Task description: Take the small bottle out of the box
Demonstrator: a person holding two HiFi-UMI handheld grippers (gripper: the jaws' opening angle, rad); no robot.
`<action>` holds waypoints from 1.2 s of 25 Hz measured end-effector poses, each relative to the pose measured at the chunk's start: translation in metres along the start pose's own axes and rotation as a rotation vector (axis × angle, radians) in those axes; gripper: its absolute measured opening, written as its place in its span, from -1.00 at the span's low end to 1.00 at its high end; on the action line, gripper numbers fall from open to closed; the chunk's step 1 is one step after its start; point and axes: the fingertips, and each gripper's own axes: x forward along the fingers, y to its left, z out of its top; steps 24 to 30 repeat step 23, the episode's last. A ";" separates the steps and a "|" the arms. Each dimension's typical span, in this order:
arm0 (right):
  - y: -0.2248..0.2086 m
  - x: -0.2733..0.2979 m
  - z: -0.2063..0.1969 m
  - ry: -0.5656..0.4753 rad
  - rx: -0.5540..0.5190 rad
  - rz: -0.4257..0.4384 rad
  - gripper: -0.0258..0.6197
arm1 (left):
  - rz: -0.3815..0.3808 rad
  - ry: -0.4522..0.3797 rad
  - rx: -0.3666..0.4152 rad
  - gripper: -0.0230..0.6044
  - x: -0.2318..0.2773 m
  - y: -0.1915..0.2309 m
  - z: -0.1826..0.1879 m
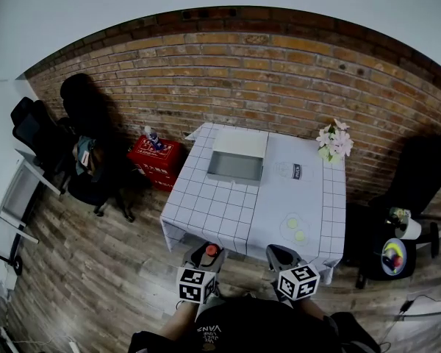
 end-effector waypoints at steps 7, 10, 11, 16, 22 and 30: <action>0.011 0.008 0.004 -0.006 -0.012 -0.012 -0.92 | -0.002 -0.004 0.004 -0.23 -0.008 0.011 0.002; 0.015 0.011 0.005 -0.007 -0.014 -0.017 -0.92 | -0.006 -0.008 0.000 -0.23 -0.011 0.015 0.003; 0.016 0.012 0.005 -0.007 -0.015 -0.018 -0.92 | -0.006 -0.008 0.000 -0.23 -0.012 0.016 0.003; 0.021 0.015 0.006 -0.008 -0.017 -0.024 -0.92 | -0.013 -0.006 0.003 -0.23 -0.015 0.021 0.002; 0.024 0.017 0.005 -0.008 -0.017 -0.032 -0.92 | -0.018 -0.004 0.018 -0.23 -0.015 0.025 0.000; 0.025 0.017 0.004 -0.007 -0.017 -0.033 -0.92 | -0.019 -0.003 0.022 -0.23 -0.015 0.025 -0.001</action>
